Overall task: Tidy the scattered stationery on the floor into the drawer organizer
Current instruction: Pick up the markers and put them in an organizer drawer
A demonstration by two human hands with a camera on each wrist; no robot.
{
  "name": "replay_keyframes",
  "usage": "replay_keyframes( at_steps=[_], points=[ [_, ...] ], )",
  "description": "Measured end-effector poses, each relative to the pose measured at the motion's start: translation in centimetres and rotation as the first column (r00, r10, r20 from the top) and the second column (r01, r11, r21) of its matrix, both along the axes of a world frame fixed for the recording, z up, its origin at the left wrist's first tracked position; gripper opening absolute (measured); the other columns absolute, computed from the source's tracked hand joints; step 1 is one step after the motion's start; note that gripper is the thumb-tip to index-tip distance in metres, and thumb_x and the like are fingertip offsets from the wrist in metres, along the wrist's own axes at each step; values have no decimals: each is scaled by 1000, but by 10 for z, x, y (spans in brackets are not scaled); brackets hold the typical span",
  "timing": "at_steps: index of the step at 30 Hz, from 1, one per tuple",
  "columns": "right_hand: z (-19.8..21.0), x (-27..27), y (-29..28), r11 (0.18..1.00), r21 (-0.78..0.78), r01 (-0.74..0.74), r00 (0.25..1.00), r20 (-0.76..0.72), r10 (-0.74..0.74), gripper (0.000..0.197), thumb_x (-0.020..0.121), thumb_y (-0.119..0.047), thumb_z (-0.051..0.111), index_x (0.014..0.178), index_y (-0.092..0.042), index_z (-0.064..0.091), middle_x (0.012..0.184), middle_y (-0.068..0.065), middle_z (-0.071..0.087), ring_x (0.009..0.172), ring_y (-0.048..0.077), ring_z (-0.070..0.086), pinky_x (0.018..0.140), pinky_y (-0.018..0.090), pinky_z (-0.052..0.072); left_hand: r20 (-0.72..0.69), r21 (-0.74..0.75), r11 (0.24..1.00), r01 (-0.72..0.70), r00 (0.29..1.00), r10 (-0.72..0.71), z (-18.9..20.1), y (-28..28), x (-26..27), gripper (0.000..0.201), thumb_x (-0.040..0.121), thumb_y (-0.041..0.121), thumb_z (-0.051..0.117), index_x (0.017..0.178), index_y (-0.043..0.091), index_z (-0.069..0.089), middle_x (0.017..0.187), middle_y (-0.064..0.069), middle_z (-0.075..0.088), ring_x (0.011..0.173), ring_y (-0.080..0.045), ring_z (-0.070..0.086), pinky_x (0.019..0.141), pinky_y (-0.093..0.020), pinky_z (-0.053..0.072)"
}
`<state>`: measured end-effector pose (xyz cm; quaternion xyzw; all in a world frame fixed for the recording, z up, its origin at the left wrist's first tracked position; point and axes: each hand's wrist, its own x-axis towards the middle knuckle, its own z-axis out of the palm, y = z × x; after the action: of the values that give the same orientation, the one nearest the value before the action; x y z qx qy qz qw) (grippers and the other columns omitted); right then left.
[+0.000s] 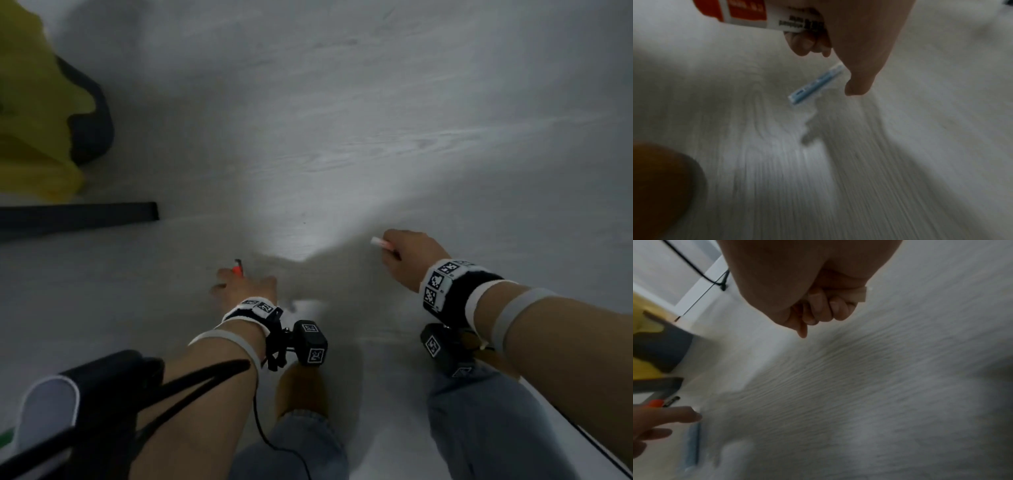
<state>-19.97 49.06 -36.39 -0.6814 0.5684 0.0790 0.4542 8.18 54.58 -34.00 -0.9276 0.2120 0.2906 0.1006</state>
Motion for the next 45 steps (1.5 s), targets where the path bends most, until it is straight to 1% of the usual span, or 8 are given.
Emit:
replay_keyframes(
  at_steps=[10,16,19,25,31,35,39,45],
  points=[
    [-21,50,-56,976,-129,-173,983,-86,163,22,94,-27,46,75,-16,44,70,3,50,66,30,50,62,36,42,-164,-194,980,-50,986,17,-36,-1,49,16,82,22,59,96,13,57,91,-9,62,82,-32,60,70,-29,42],
    [2,17,-78,988,-145,54,993,-93,-68,26,96,-25,43,72,-16,40,61,4,46,55,27,45,56,35,39,-246,-259,947,192,935,-256,-33,-84,-18,21,91,27,47,97,12,60,82,-7,58,78,-31,56,68,-30,40],
    [13,-45,-80,971,-169,168,954,-222,-203,25,97,-25,39,74,-17,39,63,4,45,54,22,42,55,32,31,-302,-316,839,442,792,-531,-28,-124,-86,25,94,37,42,97,16,56,83,-7,61,78,-32,62,70,-35,51],
    [31,-192,-7,846,-171,505,694,-502,-516,15,96,-27,43,90,-14,48,81,7,53,71,29,48,66,32,39,-417,-426,603,674,445,-793,-30,-151,-221,29,98,42,36,99,17,51,87,-10,68,78,-30,64,70,-34,51],
    [15,-286,126,424,-71,903,280,-653,-704,53,89,-49,54,120,-6,48,93,11,57,65,25,52,54,29,41,-470,-461,434,774,201,-859,-34,-138,-307,20,99,36,39,94,18,47,81,-6,65,70,-27,63,61,-32,45],
    [-11,-285,136,402,65,913,355,-610,-708,58,94,-52,44,134,-10,51,125,14,58,93,31,60,70,28,47,-414,-487,339,805,130,-901,-26,-143,-338,20,101,30,40,90,14,44,73,-2,50,63,-22,47,53,-29,31],
    [-12,-277,103,305,6,952,268,-496,-826,43,97,-31,48,135,-12,50,124,12,62,66,20,55,52,26,44,-450,-486,376,789,144,-882,-29,-165,-361,20,99,29,44,93,11,49,77,-8,57,67,-26,53,61,-32,38],
    [5,-323,41,498,-183,848,395,-408,-823,28,100,-33,33,121,-22,46,79,2,55,69,28,54,67,32,42,-535,-509,467,723,159,-830,-6,-205,-418,15,101,31,45,104,18,52,85,-6,71,74,-24,68,68,-30,49]
  ],
)
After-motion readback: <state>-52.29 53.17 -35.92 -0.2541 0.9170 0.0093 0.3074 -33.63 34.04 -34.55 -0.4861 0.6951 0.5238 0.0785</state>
